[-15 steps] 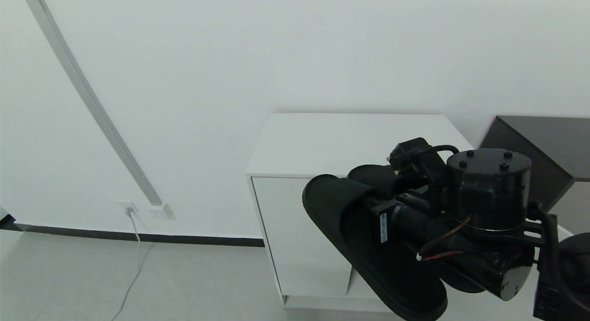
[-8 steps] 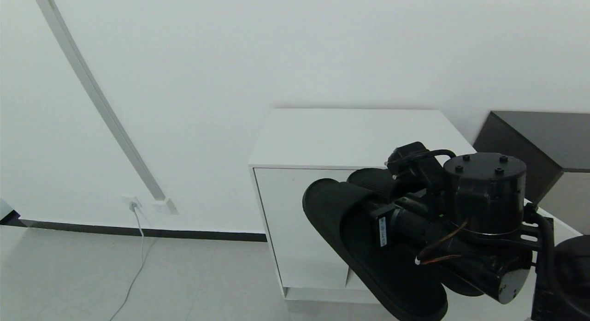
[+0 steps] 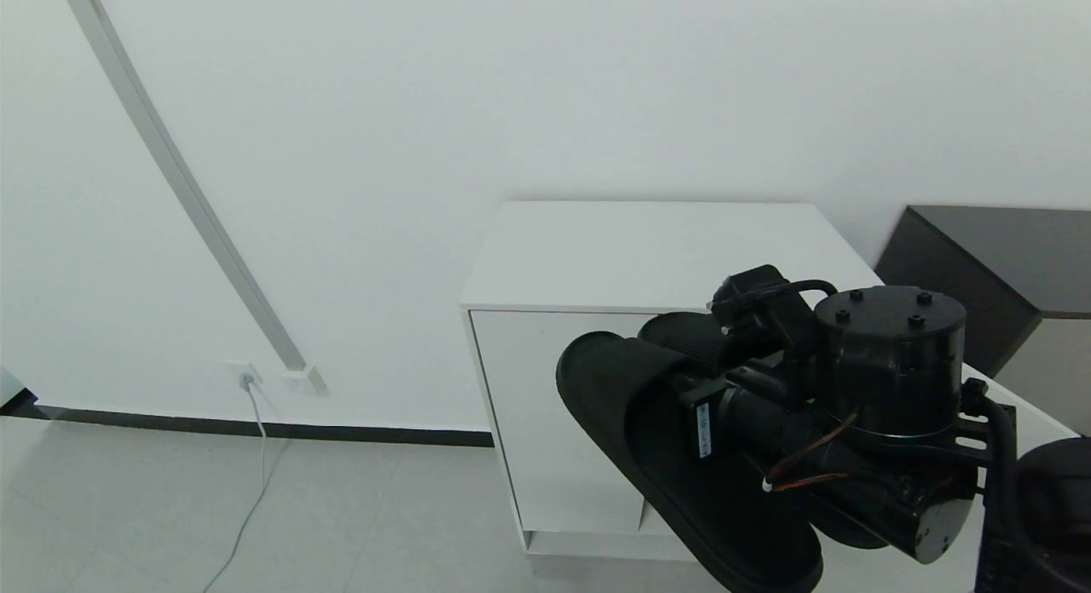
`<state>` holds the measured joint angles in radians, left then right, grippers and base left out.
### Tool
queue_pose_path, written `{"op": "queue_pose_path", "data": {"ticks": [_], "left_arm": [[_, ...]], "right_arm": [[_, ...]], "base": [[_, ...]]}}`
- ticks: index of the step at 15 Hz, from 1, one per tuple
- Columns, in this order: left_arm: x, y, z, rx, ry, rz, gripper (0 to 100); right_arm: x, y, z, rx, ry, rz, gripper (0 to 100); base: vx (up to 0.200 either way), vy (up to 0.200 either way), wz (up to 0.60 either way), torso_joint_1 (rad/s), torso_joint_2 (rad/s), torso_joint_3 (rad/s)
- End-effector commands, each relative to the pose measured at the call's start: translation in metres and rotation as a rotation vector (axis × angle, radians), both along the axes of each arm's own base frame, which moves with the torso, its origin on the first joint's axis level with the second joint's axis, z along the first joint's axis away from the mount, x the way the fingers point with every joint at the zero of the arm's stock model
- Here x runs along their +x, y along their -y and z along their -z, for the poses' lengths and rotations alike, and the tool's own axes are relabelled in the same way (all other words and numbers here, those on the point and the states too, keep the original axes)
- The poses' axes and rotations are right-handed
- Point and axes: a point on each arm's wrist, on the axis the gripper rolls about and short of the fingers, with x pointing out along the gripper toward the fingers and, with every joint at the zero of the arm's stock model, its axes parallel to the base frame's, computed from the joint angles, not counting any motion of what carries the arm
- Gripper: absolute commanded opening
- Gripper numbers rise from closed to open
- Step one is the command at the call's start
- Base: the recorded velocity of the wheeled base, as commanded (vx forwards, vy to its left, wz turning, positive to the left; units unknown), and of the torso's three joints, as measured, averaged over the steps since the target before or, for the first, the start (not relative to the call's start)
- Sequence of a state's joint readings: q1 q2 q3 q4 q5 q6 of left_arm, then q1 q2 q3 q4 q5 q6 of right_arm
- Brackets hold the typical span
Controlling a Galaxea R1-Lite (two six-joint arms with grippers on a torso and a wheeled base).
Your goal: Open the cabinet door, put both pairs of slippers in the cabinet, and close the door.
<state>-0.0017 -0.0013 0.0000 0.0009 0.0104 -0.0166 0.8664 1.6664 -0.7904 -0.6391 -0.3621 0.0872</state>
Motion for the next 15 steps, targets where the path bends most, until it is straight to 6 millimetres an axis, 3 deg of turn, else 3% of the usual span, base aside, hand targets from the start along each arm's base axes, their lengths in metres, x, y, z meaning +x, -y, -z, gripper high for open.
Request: {"op": "queue_pose_path", "data": {"ticks": [1, 3, 15], "left_arm": [[0.000, 0.000, 0.000, 0.000, -0.002, 0.000, 0], [0.000, 0.000, 0.000, 0.001, 0.000, 0.000, 0], [0.000, 0.000, 0.000, 0.001, -0.002, 0.001, 0]], "right_arm": [[0.001, -0.001, 0.003, -0.006, -0.006, 0.000, 0], [0.002, -0.002, 0.005, -0.010, -0.010, 0.000, 0], [-0.006, 0.008, -0.002, 0.007, 0.002, 0.005, 0]], "base": [[0.000, 0.000, 0.00, 0.000, 0.00, 0.000], [0.000, 0.000, 0.00, 0.000, 0.00, 0.000], [0.000, -0.200, 0.00, 0.001, 0.00, 0.003]]}}
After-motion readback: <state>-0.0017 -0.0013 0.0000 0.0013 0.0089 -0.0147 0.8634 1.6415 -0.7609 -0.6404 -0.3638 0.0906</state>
